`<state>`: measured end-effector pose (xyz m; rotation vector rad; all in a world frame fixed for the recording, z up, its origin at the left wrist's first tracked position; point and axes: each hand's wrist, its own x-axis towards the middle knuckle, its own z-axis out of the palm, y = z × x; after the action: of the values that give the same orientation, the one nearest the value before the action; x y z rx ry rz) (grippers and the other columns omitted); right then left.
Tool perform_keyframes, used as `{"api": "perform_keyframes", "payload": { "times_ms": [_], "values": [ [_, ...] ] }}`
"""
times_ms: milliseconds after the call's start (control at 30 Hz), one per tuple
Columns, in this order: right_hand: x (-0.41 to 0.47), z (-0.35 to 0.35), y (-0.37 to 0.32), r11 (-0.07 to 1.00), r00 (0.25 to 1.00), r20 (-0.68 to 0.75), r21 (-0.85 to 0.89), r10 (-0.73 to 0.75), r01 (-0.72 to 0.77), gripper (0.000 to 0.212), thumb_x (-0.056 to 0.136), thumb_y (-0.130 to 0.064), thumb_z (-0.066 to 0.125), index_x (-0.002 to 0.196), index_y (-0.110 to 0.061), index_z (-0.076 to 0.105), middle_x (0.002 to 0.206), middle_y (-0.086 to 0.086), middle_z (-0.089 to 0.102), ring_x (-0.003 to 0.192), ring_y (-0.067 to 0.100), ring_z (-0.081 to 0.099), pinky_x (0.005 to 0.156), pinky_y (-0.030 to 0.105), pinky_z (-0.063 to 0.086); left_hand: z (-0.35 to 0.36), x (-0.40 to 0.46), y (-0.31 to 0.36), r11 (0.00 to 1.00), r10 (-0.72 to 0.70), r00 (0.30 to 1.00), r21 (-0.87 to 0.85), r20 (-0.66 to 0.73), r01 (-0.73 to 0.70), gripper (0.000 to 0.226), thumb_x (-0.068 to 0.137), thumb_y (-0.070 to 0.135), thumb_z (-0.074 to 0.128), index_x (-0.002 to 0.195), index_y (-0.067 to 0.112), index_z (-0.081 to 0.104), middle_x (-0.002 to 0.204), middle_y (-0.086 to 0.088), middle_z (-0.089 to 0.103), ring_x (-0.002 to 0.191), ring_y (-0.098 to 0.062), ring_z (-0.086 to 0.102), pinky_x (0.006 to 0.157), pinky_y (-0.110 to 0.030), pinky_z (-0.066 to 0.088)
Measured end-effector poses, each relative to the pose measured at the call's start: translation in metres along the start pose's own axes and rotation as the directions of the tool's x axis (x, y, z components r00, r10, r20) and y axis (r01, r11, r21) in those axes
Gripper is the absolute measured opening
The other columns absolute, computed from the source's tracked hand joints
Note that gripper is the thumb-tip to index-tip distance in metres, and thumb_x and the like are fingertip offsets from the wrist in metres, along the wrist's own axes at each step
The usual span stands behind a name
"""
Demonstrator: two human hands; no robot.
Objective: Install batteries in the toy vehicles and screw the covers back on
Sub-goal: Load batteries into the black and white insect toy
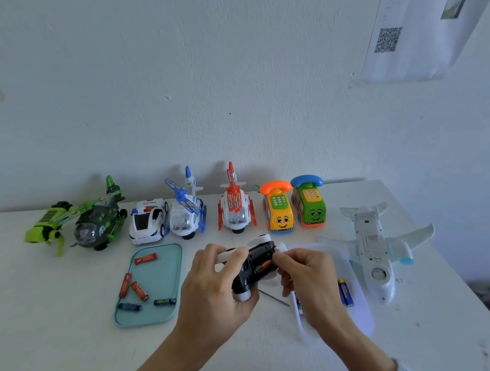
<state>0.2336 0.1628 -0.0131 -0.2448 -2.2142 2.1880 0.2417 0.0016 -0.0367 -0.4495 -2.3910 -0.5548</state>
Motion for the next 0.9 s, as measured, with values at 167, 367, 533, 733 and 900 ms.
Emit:
{"api": "perform_keyframes", "payload": {
  "times_ms": [167,367,533,733,900],
  "values": [
    [0.004,0.004,0.001,0.992,0.998,-0.008,0.109,0.063,-0.062,0.023,0.089,-0.004,0.059,0.069,0.003,0.068,0.051,0.007,0.054,0.047,0.018,0.045,0.041,0.026,0.041,-0.001,0.004,0.003,0.995,0.062,0.998,0.073,-0.026,-0.06,0.061,0.054,0.021,0.081,0.108,0.019,0.053,0.09,-0.007,0.053,0.077,-0.025,0.054,0.053,-0.027,0.047],
    [0.004,0.007,0.0,0.929,0.986,0.034,0.331,0.162,-0.164,0.025,0.094,-0.006,0.051,0.076,0.006,0.063,0.057,0.011,0.058,0.049,0.017,0.052,0.048,0.03,0.047,0.001,0.007,0.002,0.996,0.05,0.999,0.077,-0.02,-0.048,0.06,0.054,0.023,0.08,0.107,0.02,0.054,0.089,-0.007,0.053,0.077,-0.024,0.054,0.052,-0.027,0.046],
    [0.0,0.008,-0.002,0.959,0.999,-0.023,0.28,0.047,-0.038,0.011,0.083,-0.001,0.067,0.081,0.006,0.058,0.065,0.017,0.063,0.052,0.02,0.059,0.05,0.029,0.05,0.002,0.008,0.001,0.997,0.021,1.0,0.068,0.012,-0.022,0.057,0.057,0.03,0.082,0.107,0.02,0.056,0.091,-0.005,0.053,0.079,-0.023,0.055,0.05,-0.027,0.048],
    [0.028,-0.023,0.0,0.995,0.996,-0.088,0.101,-0.005,0.013,0.019,0.077,0.011,0.065,0.076,-0.002,0.052,0.059,0.011,0.061,0.05,0.021,0.054,0.048,0.029,0.044,0.002,0.002,-0.006,0.993,-0.101,0.991,-0.049,0.083,0.105,0.058,0.053,0.026,0.084,0.104,0.025,0.056,0.088,0.001,0.05,0.072,-0.02,0.054,0.046,-0.024,0.046],
    [0.058,-0.057,0.04,0.88,0.986,-0.029,-0.447,0.167,-0.162,0.017,0.075,0.005,0.068,0.08,-0.003,0.054,0.068,0.013,0.065,0.049,0.017,0.051,0.051,0.03,0.042,-0.002,-0.02,-0.032,0.943,-0.253,0.956,-0.182,0.147,0.277,0.05,0.058,0.032,0.078,0.1,0.036,0.052,0.082,0.009,0.045,0.065,-0.009,0.051,0.054,-0.011,0.037]
  ]
}}
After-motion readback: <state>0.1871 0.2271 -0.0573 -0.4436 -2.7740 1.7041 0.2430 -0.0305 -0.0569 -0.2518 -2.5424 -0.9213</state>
